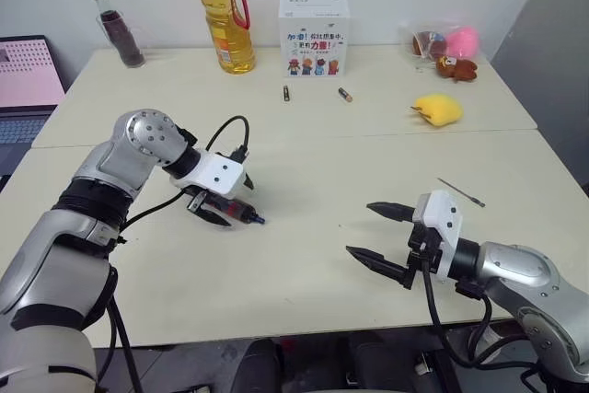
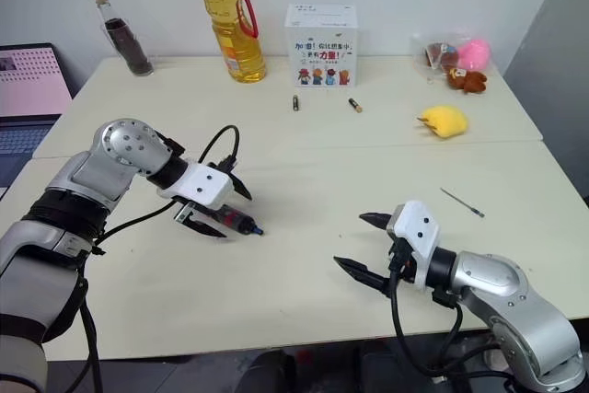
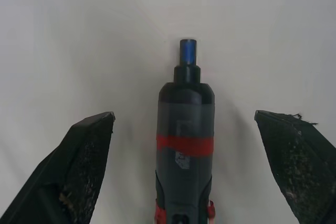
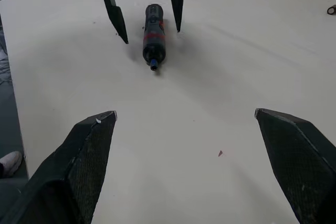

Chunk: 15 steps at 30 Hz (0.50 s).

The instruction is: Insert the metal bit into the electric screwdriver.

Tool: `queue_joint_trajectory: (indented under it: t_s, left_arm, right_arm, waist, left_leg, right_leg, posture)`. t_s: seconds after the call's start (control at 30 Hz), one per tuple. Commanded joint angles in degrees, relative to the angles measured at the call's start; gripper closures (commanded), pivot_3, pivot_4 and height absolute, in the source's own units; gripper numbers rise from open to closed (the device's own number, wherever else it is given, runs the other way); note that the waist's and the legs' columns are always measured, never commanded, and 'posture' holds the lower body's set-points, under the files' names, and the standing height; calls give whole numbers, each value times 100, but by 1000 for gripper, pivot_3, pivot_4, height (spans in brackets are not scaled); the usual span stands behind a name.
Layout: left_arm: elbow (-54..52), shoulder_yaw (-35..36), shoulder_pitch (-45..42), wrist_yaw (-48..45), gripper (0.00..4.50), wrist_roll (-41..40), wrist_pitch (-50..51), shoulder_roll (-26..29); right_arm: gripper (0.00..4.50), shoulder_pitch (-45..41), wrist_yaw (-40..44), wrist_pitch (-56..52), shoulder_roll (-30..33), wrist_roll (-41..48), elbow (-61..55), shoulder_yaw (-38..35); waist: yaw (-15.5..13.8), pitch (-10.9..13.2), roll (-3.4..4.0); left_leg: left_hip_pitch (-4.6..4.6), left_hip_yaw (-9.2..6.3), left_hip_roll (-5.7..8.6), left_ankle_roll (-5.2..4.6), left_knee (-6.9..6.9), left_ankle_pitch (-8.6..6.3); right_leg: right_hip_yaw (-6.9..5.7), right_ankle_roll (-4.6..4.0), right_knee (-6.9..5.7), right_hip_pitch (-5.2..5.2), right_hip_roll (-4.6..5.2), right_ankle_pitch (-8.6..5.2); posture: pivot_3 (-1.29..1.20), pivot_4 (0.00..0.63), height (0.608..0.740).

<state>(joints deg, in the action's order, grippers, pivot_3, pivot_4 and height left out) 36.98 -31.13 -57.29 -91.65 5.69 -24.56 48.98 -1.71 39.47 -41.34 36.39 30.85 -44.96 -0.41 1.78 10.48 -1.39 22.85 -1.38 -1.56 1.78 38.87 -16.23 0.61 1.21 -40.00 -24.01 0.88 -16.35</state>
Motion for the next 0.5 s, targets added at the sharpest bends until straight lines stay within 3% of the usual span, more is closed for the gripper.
queue_joint_trajectory:
  t_s: [0.03,0.5]
  left_arm:
    - [1,114,-148,183,0,318,96,-186]
    - [-145,66,118,551,0,967,283,-584]
  right_arm:
    - [49,80,238,281,206,103,-273,-72]
    - [49,247,276,315,356,346,-510,62]
  waist:
    - [-20,-1,-1]
    - [-23,-2,-4]
  left_leg:
    - [1,1,0,0,1,0]
    - [-2,-3,3,0,6,0]
  right_leg:
    - [0,0,1,1,1,0]
    - [-8,0,1,11,6,0]
  posture:
    - [0,150,740]
    - [0,150,740]
